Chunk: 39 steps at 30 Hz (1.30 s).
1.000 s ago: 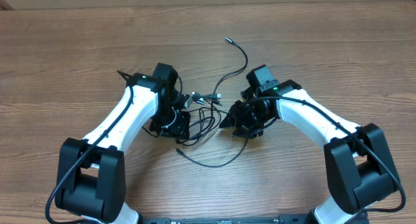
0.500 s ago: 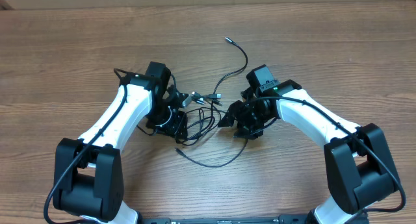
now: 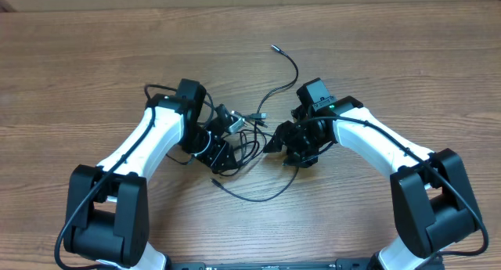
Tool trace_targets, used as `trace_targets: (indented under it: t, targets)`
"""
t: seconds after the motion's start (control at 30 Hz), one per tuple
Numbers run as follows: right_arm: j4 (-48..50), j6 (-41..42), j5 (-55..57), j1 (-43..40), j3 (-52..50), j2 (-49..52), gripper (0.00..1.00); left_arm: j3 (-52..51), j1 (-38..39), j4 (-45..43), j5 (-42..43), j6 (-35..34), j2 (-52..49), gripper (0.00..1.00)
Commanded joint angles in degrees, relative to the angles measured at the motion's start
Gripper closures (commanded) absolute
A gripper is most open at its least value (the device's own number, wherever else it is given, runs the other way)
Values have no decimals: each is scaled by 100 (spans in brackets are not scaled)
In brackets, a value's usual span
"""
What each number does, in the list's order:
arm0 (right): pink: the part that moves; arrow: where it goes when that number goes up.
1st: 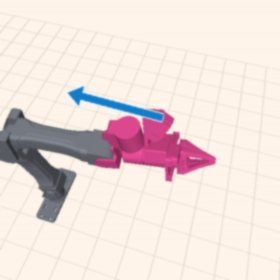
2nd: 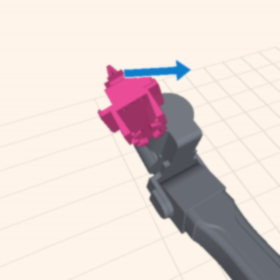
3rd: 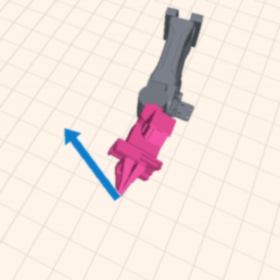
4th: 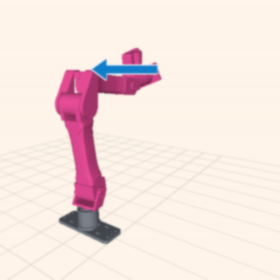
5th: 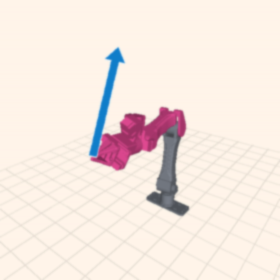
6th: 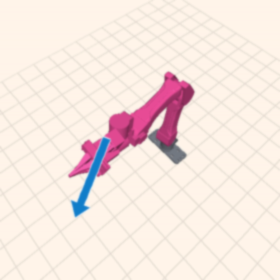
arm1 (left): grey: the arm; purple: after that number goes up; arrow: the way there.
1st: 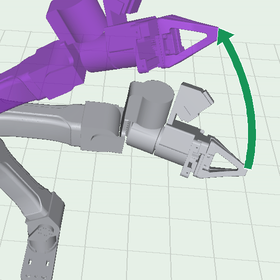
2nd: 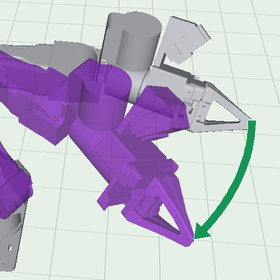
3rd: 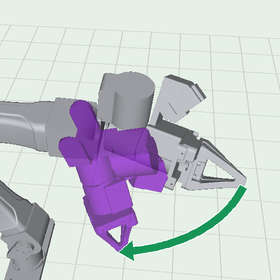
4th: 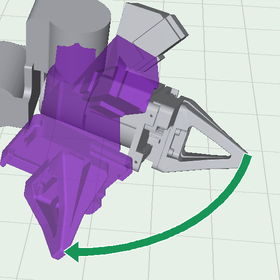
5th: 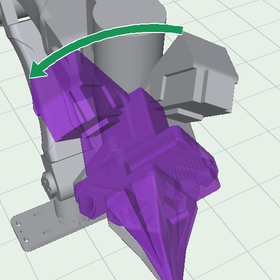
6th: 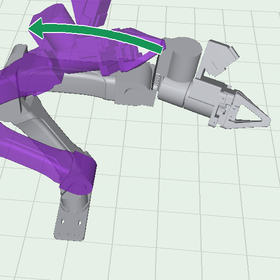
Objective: Untangle cables
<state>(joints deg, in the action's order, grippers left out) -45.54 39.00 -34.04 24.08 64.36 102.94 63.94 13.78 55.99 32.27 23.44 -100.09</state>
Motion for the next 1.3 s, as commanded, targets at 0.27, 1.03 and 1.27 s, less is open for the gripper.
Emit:
trace_targets:
  t: [0.27, 1.03, 1.27]
  targets:
    - [24, 0, 96, 15, -17, -2, 39, -295, 13, -280, 186, 210, 13, 74]
    - [2, -2, 96, 15, -17, -2, 34, -337, 2, -293, 358, 1298, 13, 76]
    - [-4, -2, 96, 15, -17, -2, 34, -337, -190, -125, 621, 2201, 13, 69]
